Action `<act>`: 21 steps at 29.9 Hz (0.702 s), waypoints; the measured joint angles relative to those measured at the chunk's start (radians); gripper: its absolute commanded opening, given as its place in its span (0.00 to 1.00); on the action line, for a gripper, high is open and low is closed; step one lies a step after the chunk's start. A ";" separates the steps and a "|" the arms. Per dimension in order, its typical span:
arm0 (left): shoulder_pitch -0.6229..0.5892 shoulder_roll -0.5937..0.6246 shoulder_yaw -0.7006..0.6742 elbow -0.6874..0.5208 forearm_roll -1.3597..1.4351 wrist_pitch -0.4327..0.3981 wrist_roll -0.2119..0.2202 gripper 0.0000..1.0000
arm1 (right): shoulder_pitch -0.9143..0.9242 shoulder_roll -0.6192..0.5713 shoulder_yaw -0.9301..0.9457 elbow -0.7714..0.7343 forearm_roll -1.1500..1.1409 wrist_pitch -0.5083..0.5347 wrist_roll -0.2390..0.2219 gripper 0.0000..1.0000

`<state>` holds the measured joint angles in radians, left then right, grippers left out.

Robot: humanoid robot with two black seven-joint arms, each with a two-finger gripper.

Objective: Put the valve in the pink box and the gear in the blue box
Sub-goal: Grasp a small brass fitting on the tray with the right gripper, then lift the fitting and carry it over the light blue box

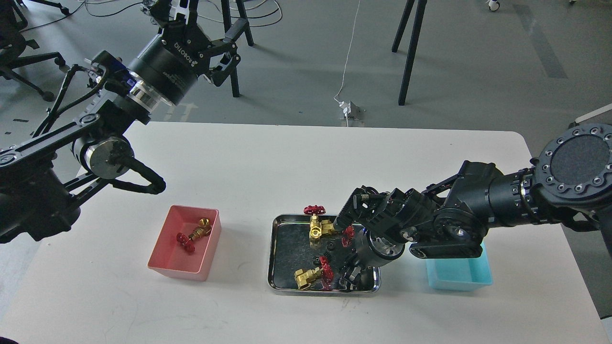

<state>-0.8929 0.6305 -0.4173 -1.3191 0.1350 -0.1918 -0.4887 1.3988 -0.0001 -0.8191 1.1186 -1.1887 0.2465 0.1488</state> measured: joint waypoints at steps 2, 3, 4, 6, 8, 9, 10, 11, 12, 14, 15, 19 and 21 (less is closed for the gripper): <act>0.000 0.000 0.000 0.000 0.000 0.000 0.000 0.84 | 0.000 0.000 0.000 0.001 0.000 0.000 0.000 0.17; 0.000 -0.001 0.000 0.000 0.000 0.000 0.000 0.84 | 0.000 0.000 0.000 0.002 0.000 0.000 0.000 0.17; 0.000 -0.001 0.000 0.000 0.000 0.000 0.000 0.84 | 0.000 0.000 0.000 0.003 0.001 0.000 0.000 0.17; 0.000 -0.002 0.000 0.000 0.000 0.000 0.000 0.84 | 0.001 0.000 0.001 0.006 0.004 0.000 0.000 0.17; 0.000 -0.004 0.000 0.000 0.000 0.000 0.000 0.84 | 0.006 0.000 0.003 0.012 0.021 -0.003 0.003 0.17; 0.000 -0.006 0.000 0.000 0.000 0.000 0.000 0.84 | 0.010 0.000 0.003 0.014 0.031 -0.006 0.004 0.17; 0.000 -0.008 0.000 0.000 0.000 0.000 0.000 0.84 | 0.015 0.000 0.005 0.018 0.042 -0.009 0.005 0.17; 0.000 -0.010 0.000 0.000 0.000 0.000 0.000 0.84 | 0.021 0.000 0.006 0.024 0.051 -0.010 0.006 0.17; 0.000 -0.011 0.000 0.000 0.000 0.000 0.000 0.84 | 0.026 0.000 0.007 0.031 0.055 -0.011 0.007 0.17; 0.000 -0.012 -0.001 0.000 0.000 0.000 0.000 0.84 | 0.040 0.000 0.009 0.051 0.060 -0.012 0.008 0.17; 0.000 -0.013 -0.001 0.000 0.000 0.000 0.000 0.84 | 0.047 0.000 0.009 0.058 0.060 -0.013 0.008 0.17; 0.000 -0.014 -0.002 0.000 0.000 0.000 0.000 0.84 | 0.090 -0.029 0.017 0.093 0.064 -0.015 0.009 0.17; 0.000 -0.017 -0.002 0.000 0.000 0.000 0.000 0.84 | 0.126 -0.069 0.025 0.123 0.072 -0.015 0.009 0.17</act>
<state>-0.8928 0.6135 -0.4190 -1.3191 0.1350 -0.1918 -0.4887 1.5251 -0.0687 -0.7946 1.2414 -1.1170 0.2315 0.1578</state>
